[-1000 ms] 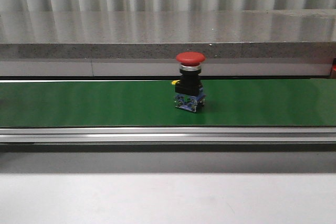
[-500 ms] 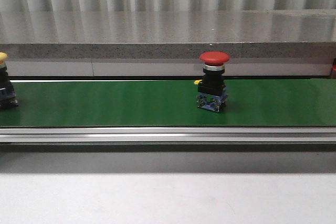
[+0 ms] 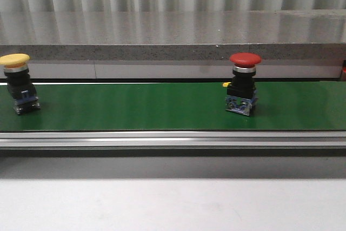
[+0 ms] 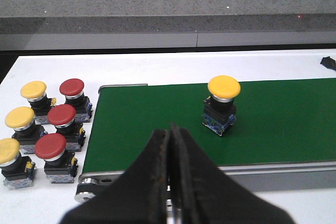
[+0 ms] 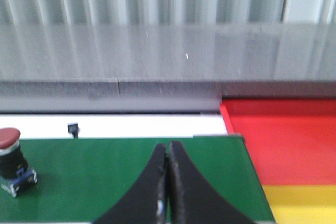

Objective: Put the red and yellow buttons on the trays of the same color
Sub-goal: 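Grasp the red button at the belt's end with the right gripper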

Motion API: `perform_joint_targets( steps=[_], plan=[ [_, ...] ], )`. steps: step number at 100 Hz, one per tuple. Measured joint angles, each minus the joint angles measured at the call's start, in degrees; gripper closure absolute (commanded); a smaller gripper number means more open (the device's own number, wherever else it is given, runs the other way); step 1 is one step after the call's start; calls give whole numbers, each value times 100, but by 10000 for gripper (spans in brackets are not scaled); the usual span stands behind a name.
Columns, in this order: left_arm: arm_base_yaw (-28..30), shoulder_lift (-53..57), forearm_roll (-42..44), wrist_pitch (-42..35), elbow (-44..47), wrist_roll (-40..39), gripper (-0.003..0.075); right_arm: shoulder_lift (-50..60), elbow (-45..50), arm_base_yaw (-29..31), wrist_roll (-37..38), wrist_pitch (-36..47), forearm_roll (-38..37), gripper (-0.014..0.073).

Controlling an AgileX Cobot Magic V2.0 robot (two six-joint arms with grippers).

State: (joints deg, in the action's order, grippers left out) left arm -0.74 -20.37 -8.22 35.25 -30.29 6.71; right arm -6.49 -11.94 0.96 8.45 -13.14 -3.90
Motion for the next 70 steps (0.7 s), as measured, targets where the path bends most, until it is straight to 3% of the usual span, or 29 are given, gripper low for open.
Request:
perform_joint_targets(
  steps=[21, 33, 57, 70],
  plan=[
    [0, 0, 0, -3, 0, 0, 740, -1488, -1619, 0, 0, -2017, 0, 661],
    [0, 0, 0, -3, 0, 0, 740, -2331, -2324, 0, 0, -2754, 0, 661],
    [0, 0, 0, -3, 0, 0, 740, -3345, -2734, 0, 0, -2959, 259, 650],
    [0, 0, 0, -3, 0, 0, 740, -3616, -2734, 0, 0, -2959, 390, 498]
  ],
)
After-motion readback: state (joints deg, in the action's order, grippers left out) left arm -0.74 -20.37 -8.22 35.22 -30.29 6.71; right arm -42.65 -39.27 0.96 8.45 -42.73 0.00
